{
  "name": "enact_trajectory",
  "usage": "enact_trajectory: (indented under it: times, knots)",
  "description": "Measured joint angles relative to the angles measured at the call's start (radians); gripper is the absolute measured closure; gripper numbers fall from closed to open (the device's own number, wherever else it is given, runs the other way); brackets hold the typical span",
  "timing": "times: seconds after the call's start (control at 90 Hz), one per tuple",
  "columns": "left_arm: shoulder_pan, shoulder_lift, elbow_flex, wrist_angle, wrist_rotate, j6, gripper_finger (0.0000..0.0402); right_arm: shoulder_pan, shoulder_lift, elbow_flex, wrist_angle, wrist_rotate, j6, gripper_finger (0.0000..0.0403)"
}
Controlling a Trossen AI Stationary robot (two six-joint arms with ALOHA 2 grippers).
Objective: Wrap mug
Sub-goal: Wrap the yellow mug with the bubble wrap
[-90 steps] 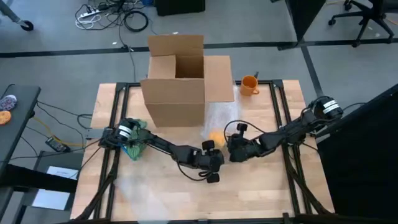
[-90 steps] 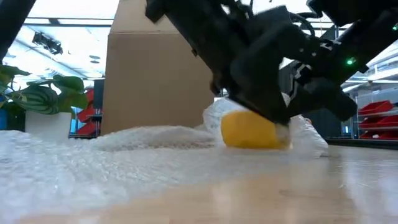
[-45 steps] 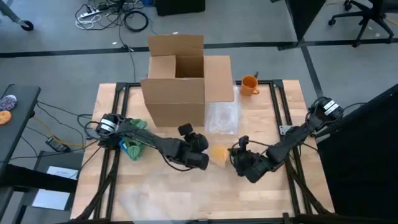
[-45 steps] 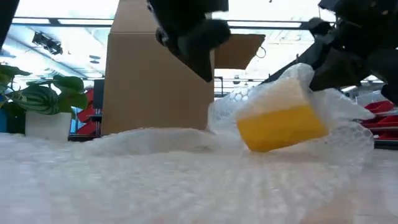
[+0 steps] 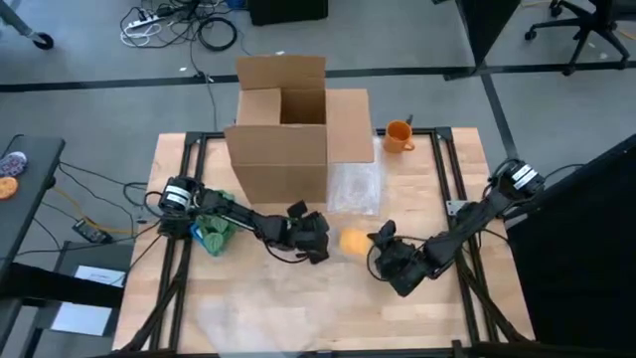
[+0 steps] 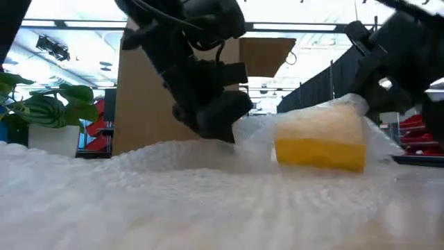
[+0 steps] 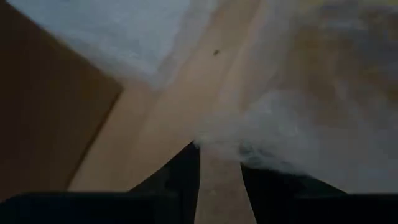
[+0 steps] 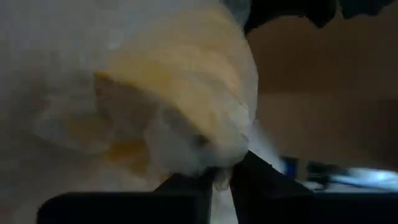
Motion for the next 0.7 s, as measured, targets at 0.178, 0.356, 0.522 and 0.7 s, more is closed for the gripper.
enact_trajectory:
  times: [0.178,0.356,0.522,0.7]
  knots:
    - [0.001,0.000,0.000,0.012,0.004,0.000,0.0302,0.007,0.034,0.011,0.083,0.046,-0.080,0.0347]
    - [0.001,0.000,0.000,0.012,0.006,0.001,0.0302,0.047,0.007,0.047,0.081,0.102,-0.075,0.0331]
    - [-0.004,-0.035,0.000,-0.028,0.008,0.007,0.0302,0.079,-0.050,0.047,-0.006,0.131,0.045,0.0328]
    - [-0.027,-0.133,0.000,-0.114,-0.024,0.005,0.0302,0.097,-0.055,0.047,-0.084,0.128,0.107,0.0328]
